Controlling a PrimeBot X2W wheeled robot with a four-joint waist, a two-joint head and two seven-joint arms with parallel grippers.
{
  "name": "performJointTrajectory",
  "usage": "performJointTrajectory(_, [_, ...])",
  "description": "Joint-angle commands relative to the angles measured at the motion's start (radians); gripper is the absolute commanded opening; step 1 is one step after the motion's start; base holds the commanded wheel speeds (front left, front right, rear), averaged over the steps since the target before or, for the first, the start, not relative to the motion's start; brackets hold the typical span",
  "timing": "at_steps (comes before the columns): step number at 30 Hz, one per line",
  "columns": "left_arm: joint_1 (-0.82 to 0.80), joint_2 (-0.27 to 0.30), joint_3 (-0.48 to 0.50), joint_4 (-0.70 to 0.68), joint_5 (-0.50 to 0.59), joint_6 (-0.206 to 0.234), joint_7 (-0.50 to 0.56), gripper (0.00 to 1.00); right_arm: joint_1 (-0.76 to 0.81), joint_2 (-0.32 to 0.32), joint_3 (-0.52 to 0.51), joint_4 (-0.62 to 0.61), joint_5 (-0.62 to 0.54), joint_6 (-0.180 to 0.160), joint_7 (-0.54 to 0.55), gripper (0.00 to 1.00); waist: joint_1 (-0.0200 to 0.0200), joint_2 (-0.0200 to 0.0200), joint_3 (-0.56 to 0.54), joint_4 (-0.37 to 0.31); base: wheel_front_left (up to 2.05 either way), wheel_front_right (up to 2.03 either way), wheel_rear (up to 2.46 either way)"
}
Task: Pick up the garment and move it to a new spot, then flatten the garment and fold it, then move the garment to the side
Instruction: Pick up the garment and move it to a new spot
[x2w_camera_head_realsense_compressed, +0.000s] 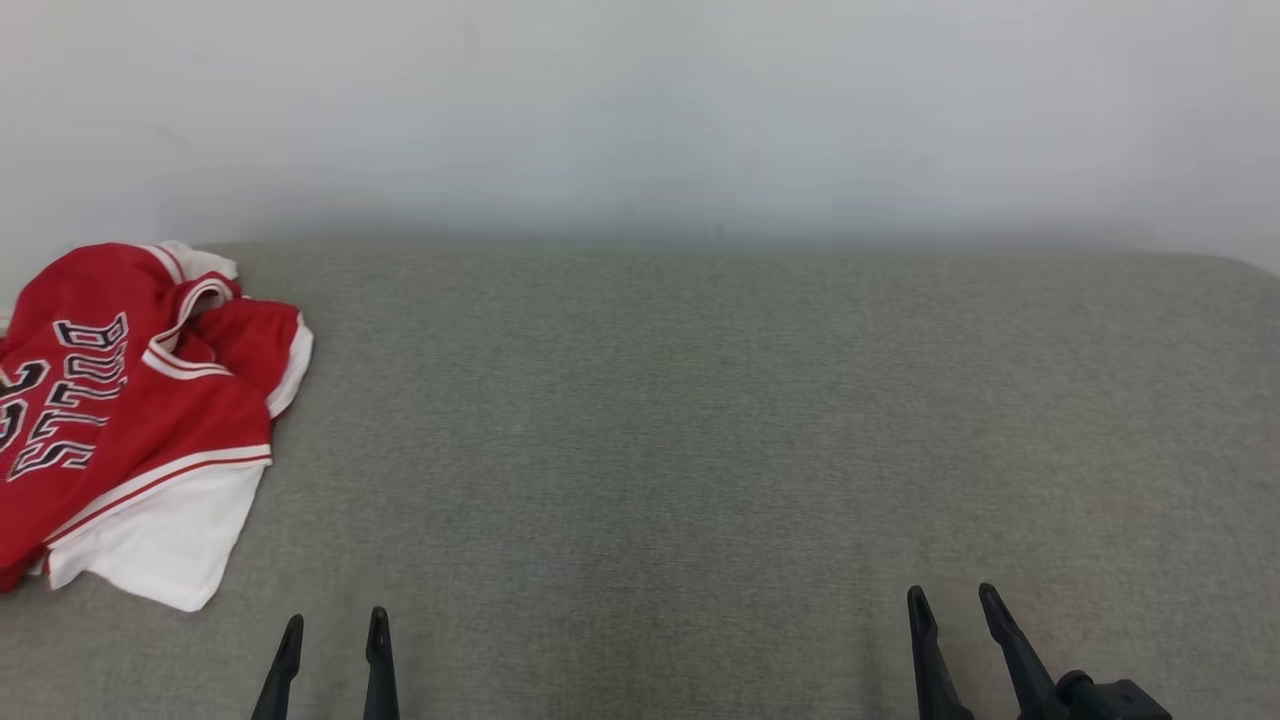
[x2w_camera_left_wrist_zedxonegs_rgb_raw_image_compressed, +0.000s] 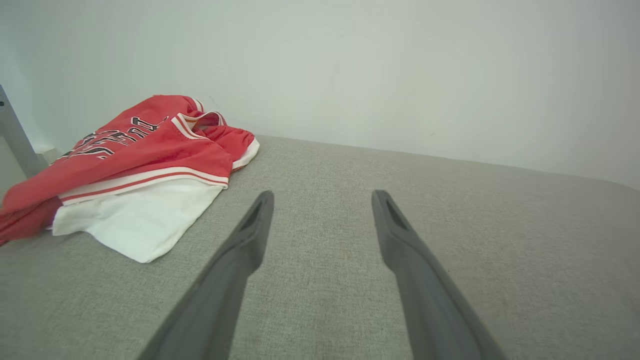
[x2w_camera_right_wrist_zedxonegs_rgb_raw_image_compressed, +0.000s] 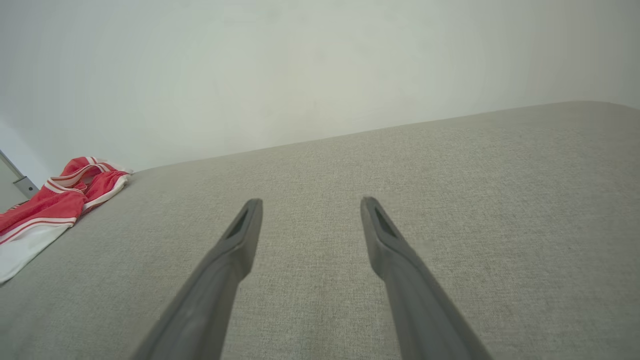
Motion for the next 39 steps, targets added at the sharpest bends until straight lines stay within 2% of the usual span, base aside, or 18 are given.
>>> performJointTrajectory(1, [0.011, 0.004, 0.000, 0.003, -0.002, 0.001, -0.004, 1.00, 0.014, 0.000, -0.001, -0.002, 0.000, -0.002, 0.000, 1.00, 0.0000, 0.0000, -0.003, 0.030, 0.00, 0.00, 0.00])
performJointTrajectory(27, [0.010, 0.003, 0.005, 0.032, 0.006, 0.008, -0.003, 1.00, 0.044, 0.000, -0.004, 0.006, -0.011, -0.002, 0.000, 1.00, 0.0000, 0.0000, -0.003, 0.403, 0.00, 0.00, 0.00])
performJointTrajectory(39, [0.034, 0.003, 0.032, -0.002, -0.029, 0.045, -0.004, 1.00, -0.016, 0.000, 0.049, 0.030, -0.036, -0.002, 0.000, 1.00, 0.0000, 0.0000, 0.028, 0.428, 0.00, 0.00, 0.00])
